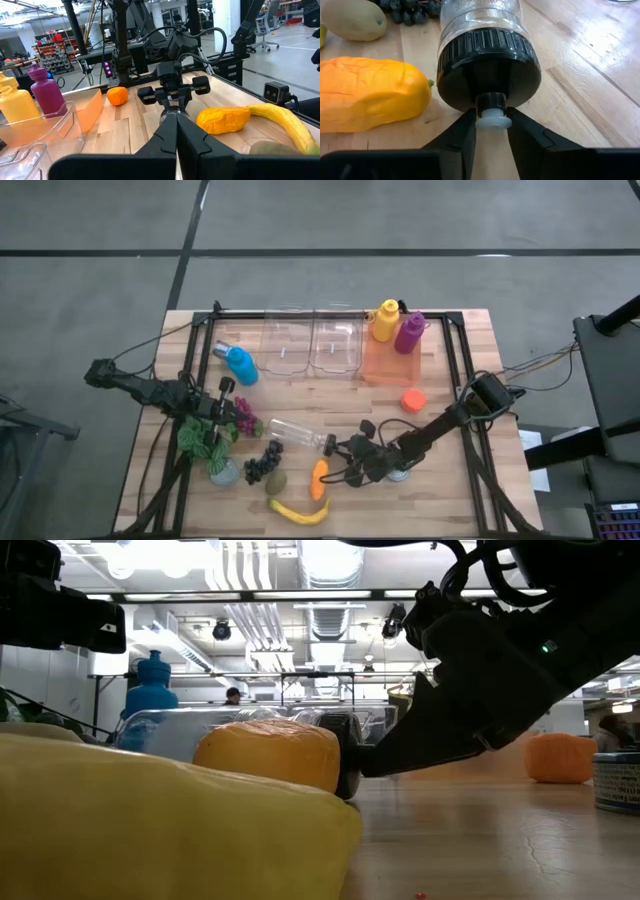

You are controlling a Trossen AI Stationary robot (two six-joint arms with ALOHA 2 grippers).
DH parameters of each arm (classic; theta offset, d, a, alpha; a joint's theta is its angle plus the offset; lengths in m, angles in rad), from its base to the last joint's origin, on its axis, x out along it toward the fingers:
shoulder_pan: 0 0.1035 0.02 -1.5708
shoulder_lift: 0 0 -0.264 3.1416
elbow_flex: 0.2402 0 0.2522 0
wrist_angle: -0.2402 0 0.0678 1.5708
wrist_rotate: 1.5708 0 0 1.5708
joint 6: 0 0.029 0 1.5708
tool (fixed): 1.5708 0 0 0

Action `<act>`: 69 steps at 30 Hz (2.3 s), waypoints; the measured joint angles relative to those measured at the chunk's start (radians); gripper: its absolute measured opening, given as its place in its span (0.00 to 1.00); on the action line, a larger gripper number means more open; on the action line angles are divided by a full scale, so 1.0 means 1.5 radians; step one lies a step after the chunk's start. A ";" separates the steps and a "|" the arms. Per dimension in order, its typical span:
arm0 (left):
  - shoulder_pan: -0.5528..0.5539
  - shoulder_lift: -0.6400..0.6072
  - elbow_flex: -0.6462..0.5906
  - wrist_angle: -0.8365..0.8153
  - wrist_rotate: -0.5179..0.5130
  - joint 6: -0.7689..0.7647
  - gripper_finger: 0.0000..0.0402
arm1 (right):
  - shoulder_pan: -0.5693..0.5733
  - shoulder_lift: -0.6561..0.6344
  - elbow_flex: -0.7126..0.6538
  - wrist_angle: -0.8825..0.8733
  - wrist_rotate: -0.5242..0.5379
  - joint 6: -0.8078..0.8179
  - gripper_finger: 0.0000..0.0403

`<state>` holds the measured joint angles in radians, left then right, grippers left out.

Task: Pick & Place Food Item
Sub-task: Put the transparent water bottle into the orange bin

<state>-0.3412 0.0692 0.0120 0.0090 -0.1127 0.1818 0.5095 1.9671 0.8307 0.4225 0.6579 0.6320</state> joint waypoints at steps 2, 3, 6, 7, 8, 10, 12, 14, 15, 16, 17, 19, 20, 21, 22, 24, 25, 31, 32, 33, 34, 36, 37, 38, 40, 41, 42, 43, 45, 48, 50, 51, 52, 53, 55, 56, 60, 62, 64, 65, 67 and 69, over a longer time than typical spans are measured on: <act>0.000 0.000 0.000 0.000 0.000 0.000 0.00 | 0.000 0.000 0.000 0.000 0.000 -0.002 0.27; 0.000 0.000 0.000 0.000 0.000 0.000 0.00 | 0.000 0.000 0.000 0.000 0.000 -0.002 0.29; 0.000 0.000 0.000 0.000 0.000 0.000 0.00 | 0.001 0.000 0.000 0.001 0.000 -0.005 0.34; 0.000 0.000 0.000 0.000 0.000 0.000 0.00 | 0.001 0.000 0.000 0.001 0.000 -0.006 0.35; 0.000 0.000 0.000 0.000 0.000 0.000 0.00 | 0.001 0.000 0.000 0.001 0.000 -0.008 0.37; 0.000 0.000 0.000 0.000 0.000 0.000 0.00 | 0.001 0.000 0.001 0.001 0.000 -0.014 0.39; 0.000 0.000 0.000 0.000 0.000 0.000 0.00 | 0.001 0.000 0.002 0.001 0.002 -0.024 0.40; 0.000 0.000 0.000 0.000 0.000 0.000 0.00 | 0.001 0.000 0.005 0.002 0.011 -0.036 0.41; 0.000 0.000 0.000 0.000 0.000 0.000 0.00 | 0.002 0.000 0.007 0.002 0.015 -0.041 0.41; 0.000 0.000 0.000 0.000 0.000 0.000 0.00 | 0.002 0.000 0.008 0.002 0.016 -0.043 0.41; 0.000 0.000 0.000 0.000 0.000 0.000 0.00 | 0.002 0.000 0.008 0.002 0.017 -0.043 0.41; 0.000 0.000 0.000 0.000 0.000 0.000 0.00 | 0.002 0.000 0.008 0.002 0.017 -0.040 0.41; 0.000 0.000 0.000 0.000 0.000 0.000 0.00 | 0.002 0.000 0.008 0.001 0.017 -0.040 0.41; 0.000 0.000 0.000 0.000 0.000 0.000 0.00 | 0.002 0.000 0.008 0.001 0.017 -0.040 0.41; 0.000 0.000 0.000 0.000 0.000 0.000 0.00 | 0.002 0.000 0.008 0.001 0.017 -0.040 0.41; 0.000 0.000 0.000 0.000 0.000 0.000 0.00 | 0.002 0.000 0.008 0.001 0.017 -0.042 0.41; 0.000 0.000 0.000 0.000 0.000 0.000 0.00 | 0.002 0.000 0.008 0.001 0.017 -0.043 0.41; 0.000 0.000 0.000 0.000 0.000 0.000 0.00 | 0.002 0.000 0.008 0.001 0.017 -0.045 0.35; 0.000 0.000 0.000 0.000 0.000 0.000 0.00 | 0.002 0.000 0.008 0.001 0.017 -0.045 0.33; 0.000 0.000 0.000 0.000 0.000 0.000 0.00 | 0.002 0.000 0.008 0.001 0.017 -0.045 0.31; 0.000 0.000 0.000 0.000 0.000 0.000 0.00 | 0.002 0.000 0.008 0.001 0.017 -0.045 0.29; 0.000 0.000 0.000 0.000 0.000 0.000 0.00 | 0.002 0.000 0.008 0.000 0.017 -0.044 0.25; 0.000 0.000 0.000 0.000 0.000 0.000 0.00 | 0.002 0.000 0.007 0.000 0.017 -0.044 0.23; 0.000 0.000 0.000 0.000 0.000 0.000 0.00 | 0.002 0.000 0.007 0.000 0.017 -0.044 0.21; 0.000 0.000 0.000 0.000 0.000 0.000 0.00 | 0.002 0.000 0.007 0.000 0.020 -0.042 0.20; 0.000 0.000 0.000 0.000 0.000 0.000 0.00 | 0.002 0.000 0.007 0.000 0.020 -0.042 0.20; 0.000 0.000 0.000 0.000 0.000 0.000 0.00 | 0.002 0.000 0.007 0.000 0.020 -0.042 0.20; 0.000 0.000 0.000 0.000 0.000 0.000 0.00 | 0.002 0.000 0.007 0.000 0.020 -0.042 0.21; 0.000 0.000 0.000 0.000 0.000 0.000 0.00 | 0.002 0.000 0.007 0.000 0.020 -0.042 0.23; 0.000 0.000 0.000 0.000 0.000 0.000 0.00 | 0.003 0.000 0.007 0.000 0.020 -0.044 0.24; 0.000 0.000 0.000 0.000 0.000 0.000 0.00 | 0.003 0.000 0.007 0.000 0.021 -0.045 0.22; 0.000 0.000 0.000 0.000 0.000 0.000 0.00 | 0.003 0.000 0.007 0.000 0.021 -0.045 0.21; 0.000 0.000 0.000 0.000 0.000 0.000 0.00 | 0.003 0.000 0.007 0.000 0.021 -0.045 0.20; 0.000 0.000 0.000 0.000 0.000 0.000 0.00 | 0.003 0.000 0.007 0.000 0.021 -0.045 0.19; 0.000 0.000 0.000 0.000 0.000 0.000 0.00 | 0.003 0.000 0.007 0.000 0.021 -0.045 0.19; 0.000 0.000 0.000 0.000 0.000 0.000 0.00 | 0.003 0.000 0.007 0.000 0.021 -0.045 0.19; 0.000 0.000 0.000 0.000 0.000 0.000 0.00 | 0.003 0.000 0.007 0.001 0.021 -0.044 0.19; 0.000 0.000 0.000 0.000 0.000 0.000 0.00 | 0.004 0.000 0.007 0.002 0.020 -0.042 0.20; 0.000 0.000 0.000 0.000 0.000 0.000 0.00 | 0.006 0.000 0.007 0.004 0.020 -0.039 0.21; 0.000 0.000 0.000 0.000 0.000 0.000 0.00 | 0.007 0.000 0.007 0.005 0.020 -0.039 0.21; 0.000 0.000 0.000 0.000 0.000 0.000 0.00 | 0.008 0.000 0.007 0.005 0.020 -0.037 0.21; 0.000 0.000 0.000 0.000 0.000 0.000 0.00 | 0.009 0.000 0.007 0.005 0.021 -0.037 0.20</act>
<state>-0.3408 0.0692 0.0120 0.0090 -0.1127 0.1818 0.5234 1.9671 0.8414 0.4293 0.6889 0.5759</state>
